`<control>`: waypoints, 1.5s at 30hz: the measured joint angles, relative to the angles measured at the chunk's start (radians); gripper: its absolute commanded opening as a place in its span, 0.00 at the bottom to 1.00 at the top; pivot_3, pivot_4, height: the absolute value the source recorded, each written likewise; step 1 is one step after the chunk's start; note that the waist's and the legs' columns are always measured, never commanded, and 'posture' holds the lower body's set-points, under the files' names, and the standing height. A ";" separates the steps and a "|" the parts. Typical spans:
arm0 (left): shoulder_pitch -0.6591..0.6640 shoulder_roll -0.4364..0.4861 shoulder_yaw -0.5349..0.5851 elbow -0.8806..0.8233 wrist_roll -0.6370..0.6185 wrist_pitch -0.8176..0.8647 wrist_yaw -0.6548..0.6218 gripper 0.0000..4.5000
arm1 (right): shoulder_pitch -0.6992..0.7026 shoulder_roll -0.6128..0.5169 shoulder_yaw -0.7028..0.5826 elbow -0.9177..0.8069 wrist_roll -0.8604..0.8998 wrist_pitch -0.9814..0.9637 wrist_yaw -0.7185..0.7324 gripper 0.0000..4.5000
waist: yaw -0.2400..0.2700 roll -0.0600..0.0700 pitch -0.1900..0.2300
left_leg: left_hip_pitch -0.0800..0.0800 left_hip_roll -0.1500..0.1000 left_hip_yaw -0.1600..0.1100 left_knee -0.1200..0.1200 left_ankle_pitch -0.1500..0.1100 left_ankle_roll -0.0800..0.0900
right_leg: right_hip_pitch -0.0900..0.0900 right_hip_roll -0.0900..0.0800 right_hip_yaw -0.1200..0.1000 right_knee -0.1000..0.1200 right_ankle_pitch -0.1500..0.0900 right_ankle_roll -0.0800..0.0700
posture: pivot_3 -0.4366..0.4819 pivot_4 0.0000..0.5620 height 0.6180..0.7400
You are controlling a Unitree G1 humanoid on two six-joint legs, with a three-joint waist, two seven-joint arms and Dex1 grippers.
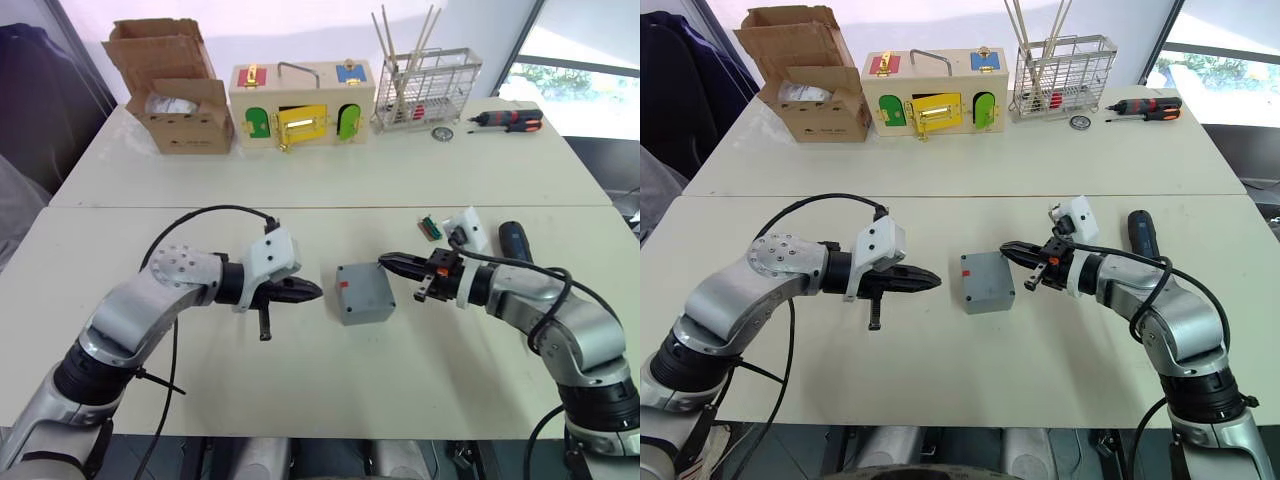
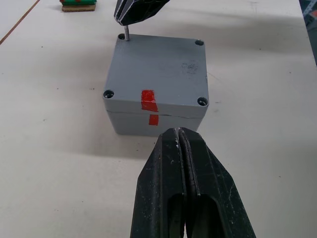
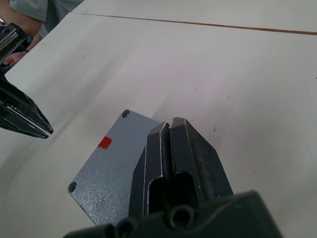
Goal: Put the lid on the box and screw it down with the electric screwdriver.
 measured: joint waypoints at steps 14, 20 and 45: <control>0.000 -0.010 -0.002 -0.001 0.001 0.000 0.009 0.00 | -0.002 0.018 0.007 0.061 -0.034 -0.039 0.010 0.01 | 0.001 0.000 0.000 | 0.000 0.000 0.000 0.000 0.000 0.000 | 0.000 0.000 0.000 0.000 0.000 0.000 | 0.48 0.27 0.92; 0.000 -0.010 -0.002 -0.002 0.001 0.000 0.013 0.00 | -0.002 0.021 0.008 0.060 -0.036 -0.037 0.010 0.01 | 0.000 0.000 0.000 | 0.000 0.000 0.000 0.000 0.000 0.000 | 0.000 0.000 0.000 0.000 0.000 0.000 | 0.48 0.27 0.92; -0.096 -0.141 -0.046 0.006 -0.037 -0.043 -0.032 0.00 | -0.170 -0.417 -0.223 0.184 0.062 0.207 0.141 0.99 | 0.001 0.000 0.000 | 0.000 0.000 0.001 -0.001 -0.001 0.001 | 0.000 -0.001 0.000 -0.001 0.000 0.000 | 0.48 0.27 0.92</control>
